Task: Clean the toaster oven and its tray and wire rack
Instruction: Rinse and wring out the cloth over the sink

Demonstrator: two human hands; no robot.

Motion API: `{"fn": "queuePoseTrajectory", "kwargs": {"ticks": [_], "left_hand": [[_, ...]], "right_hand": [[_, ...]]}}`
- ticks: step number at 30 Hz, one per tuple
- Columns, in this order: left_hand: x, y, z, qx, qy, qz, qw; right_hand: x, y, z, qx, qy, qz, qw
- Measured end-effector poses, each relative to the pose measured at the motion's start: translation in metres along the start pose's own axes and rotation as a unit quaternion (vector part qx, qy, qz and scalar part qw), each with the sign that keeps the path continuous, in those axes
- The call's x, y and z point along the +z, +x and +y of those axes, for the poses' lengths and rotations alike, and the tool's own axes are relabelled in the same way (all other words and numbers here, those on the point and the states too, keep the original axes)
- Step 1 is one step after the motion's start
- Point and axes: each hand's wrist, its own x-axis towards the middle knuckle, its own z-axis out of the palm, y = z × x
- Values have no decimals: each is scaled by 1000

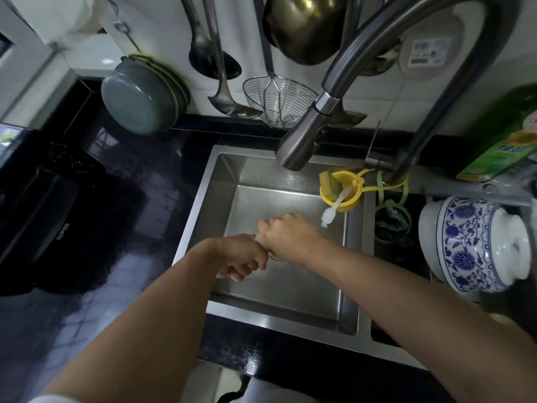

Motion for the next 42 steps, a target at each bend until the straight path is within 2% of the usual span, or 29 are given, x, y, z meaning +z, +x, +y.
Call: {"fn": "queuePoseTrajectory", "kwargs": {"ticks": [2,4,6,8,9,11,12,14,15,16,17,18,19,20,21,24,26,28,29,30,31,32,33,34,35,37,38,40,42], "left_hand": [[7,4,-2,51,63,68,994],[12,14,-12,87,212,179,957],[10,22,-33,40,314,261,912],[4,24,-62,-24,266,307,913],[3,24,-76,-44,228,317,919],[4,27,-99,-56,159,324,931],[7,27,-107,-52,121,331,935],[14,22,-112,-45,54,343,937],[17,19,-110,-38,32,345,937],[19,16,-106,-26,23,347,937],[22,11,-100,-3,25,349,937],[27,5,-91,28,40,351,935],[35,-4,-81,58,73,343,935],[46,-15,-70,90,109,320,937],[54,-24,-61,133,137,280,941],[51,-58,-33,249,136,114,952],[32,-60,-23,296,-40,43,953],[16,-40,-29,208,-167,75,961],[21,-31,-28,112,-140,116,977],[26,-14,-44,29,-21,202,979],[36,2,-51,52,112,209,970],[44,8,-42,93,112,272,951],[58,8,-34,90,2,307,948],[71,-1,-30,105,-151,269,945],[86,-10,-24,174,-213,224,935],[115,-26,-32,259,-264,109,923],[129,-37,-33,276,-233,85,928],[140,-53,-41,311,-206,126,919],[133,-61,-55,327,-229,214,892]], "right_hand": [[4,-4,-1,52,45,-2,998],[8,-13,-4,140,165,-40,975],[9,-26,-4,228,366,-61,900],[-6,-40,-1,312,551,-1,774],[-10,-50,5,329,638,44,695],[-5,-66,12,330,822,74,459],[3,-75,8,328,865,32,378],[19,-91,-11,423,820,-100,373],[33,-105,-20,463,777,-121,409],[38,-107,-30,493,742,-107,441],[35,-98,-38,511,732,-74,445],[26,-96,-42,466,762,-70,443],[18,-95,-46,412,812,-72,408],[15,-92,-50,353,869,-63,341],[7,-90,-53,309,899,-46,306],[-16,-87,-50,301,904,60,300],[-22,-97,-32,331,886,146,290],[-23,-111,-21,370,863,194,283],[-22,-115,-21,395,848,199,292],[-21,-119,-25,423,829,192,310],[-20,-123,-28,446,812,186,328],[-20,-125,-30,459,797,189,345],[-21,-129,-33,467,781,198,364],[-23,-135,-36,473,762,207,392],[-27,-140,-39,465,751,211,418],[-36,-147,-48,416,776,178,439],[-41,-150,-54,386,800,148,434],[-51,-152,-65,333,823,104,448],[-59,-152,-69,342,776,126,514]]}}
